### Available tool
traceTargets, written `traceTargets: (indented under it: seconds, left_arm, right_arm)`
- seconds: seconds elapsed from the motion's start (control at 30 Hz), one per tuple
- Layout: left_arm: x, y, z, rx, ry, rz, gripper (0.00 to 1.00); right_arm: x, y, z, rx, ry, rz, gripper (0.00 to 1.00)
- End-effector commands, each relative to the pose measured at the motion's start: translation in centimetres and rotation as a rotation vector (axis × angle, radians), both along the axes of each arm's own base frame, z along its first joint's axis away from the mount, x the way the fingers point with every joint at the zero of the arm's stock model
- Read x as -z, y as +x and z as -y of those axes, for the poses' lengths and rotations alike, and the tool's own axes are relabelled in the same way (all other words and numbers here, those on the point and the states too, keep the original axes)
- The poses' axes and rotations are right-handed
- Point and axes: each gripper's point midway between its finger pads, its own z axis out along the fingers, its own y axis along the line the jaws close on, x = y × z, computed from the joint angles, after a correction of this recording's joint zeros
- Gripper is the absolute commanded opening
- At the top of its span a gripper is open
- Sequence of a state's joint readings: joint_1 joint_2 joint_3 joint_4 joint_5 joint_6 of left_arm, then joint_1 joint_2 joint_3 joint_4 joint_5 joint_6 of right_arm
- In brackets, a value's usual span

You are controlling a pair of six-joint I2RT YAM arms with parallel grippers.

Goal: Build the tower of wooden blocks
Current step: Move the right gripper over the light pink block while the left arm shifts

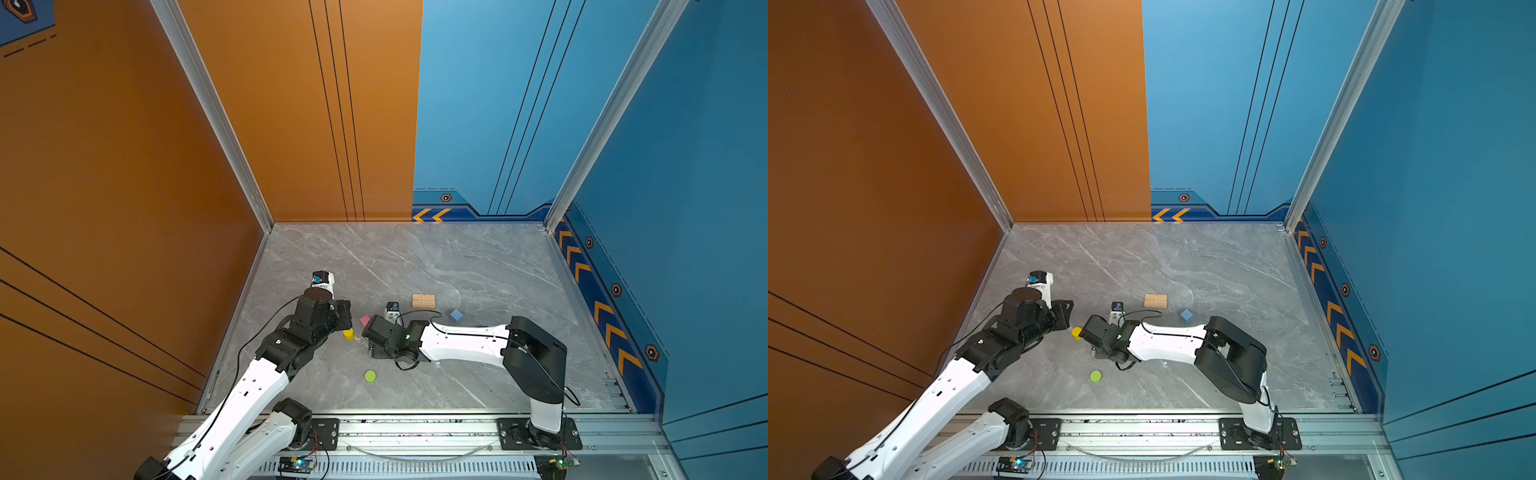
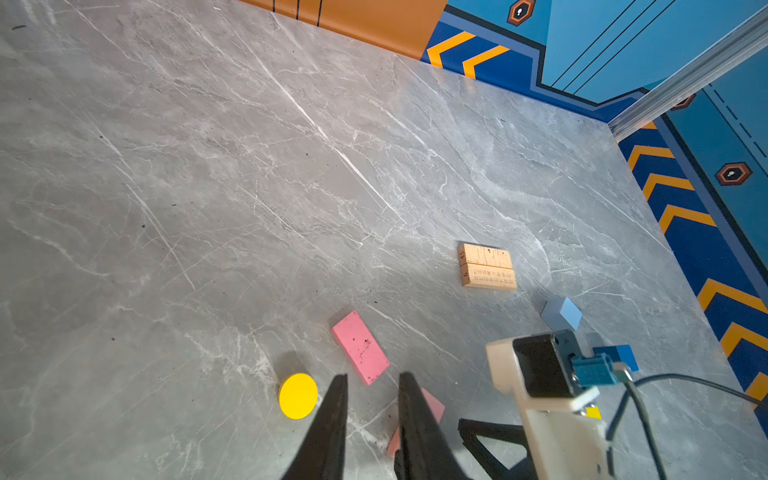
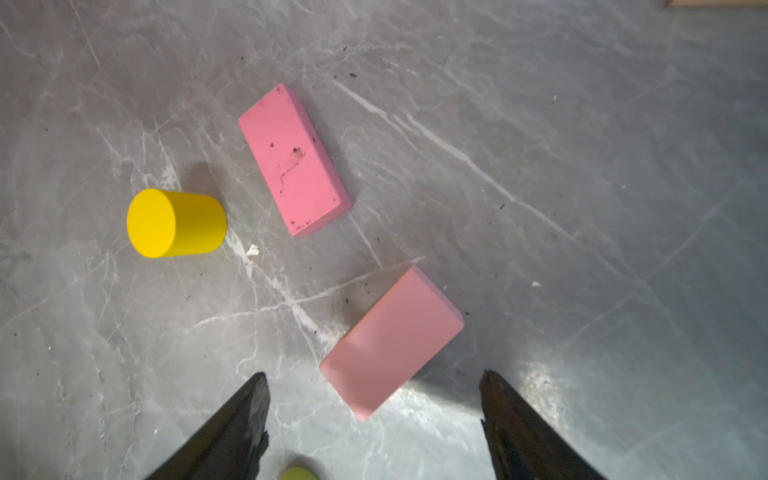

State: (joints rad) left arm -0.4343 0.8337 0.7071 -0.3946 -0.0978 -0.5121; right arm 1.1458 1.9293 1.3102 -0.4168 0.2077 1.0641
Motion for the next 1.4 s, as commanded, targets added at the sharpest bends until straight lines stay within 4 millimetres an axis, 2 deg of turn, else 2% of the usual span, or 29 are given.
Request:
traceTargets:
  seconds: [0.0, 0.47, 0.53, 0.73, 0.77, 0.9, 1.1, 1.23, 1.27, 1.37]
  left_arm:
    - [0.7, -0.3, -0.6, -0.003, 0.033, -0.009, 0.24]
    - [1.0, -0.3, -0.6, -0.001, 0.029, -0.008, 0.24]
    - [0.9, -0.3, -0.7, -0.002, 0.027, -0.004, 0.24]
    - [0.9, -0.4, -0.7, -0.003, 0.023, 0.002, 0.24]
    - [1.0, -0.4, -0.7, -0.001, 0.024, 0.003, 0.24]
    - [1.1, -0.4, -0.8, -0.005, 0.024, 0.002, 0.24]
    - [1.4, -0.4, -0.8, -0.005, 0.027, -0.005, 0.24]
    - [1.4, -0.3, -0.8, -0.006, 0.029, -0.008, 0.24]
    - [1.5, -0.3, -0.7, -0.005, 0.029, -0.01, 0.24]
    - [1.7, -0.3, -0.7, -0.005, 0.03, -0.016, 0.24]
  right_arm:
    - [0.8, 0.7, 0.8, 0.053, -0.031, -0.018, 0.81]
    - [3.2, 1.1, 0.6, 0.021, -0.091, -0.091, 0.77]
    - [3.8, 0.9, 1.1, -0.006, -0.116, -0.132, 0.75]
    - [3.9, 0.3, 2.2, -0.083, -0.188, -0.165, 0.69]
    - [5.0, 0.0, 2.5, -0.096, -0.22, -0.184, 0.69]
    - [5.3, -0.7, 3.1, -0.152, -0.275, -0.201, 0.67]
    - [5.1, -0.6, 4.5, -0.202, -0.331, -0.204, 0.66]
    - [5.2, -0.4, 6.3, -0.238, -0.387, -0.207, 0.66]
    - [4.2, -0.2, 6.2, -0.249, -0.371, -0.191, 0.66]
    - [3.6, 0.1, 7.1, -0.269, -0.383, -0.185, 0.66]
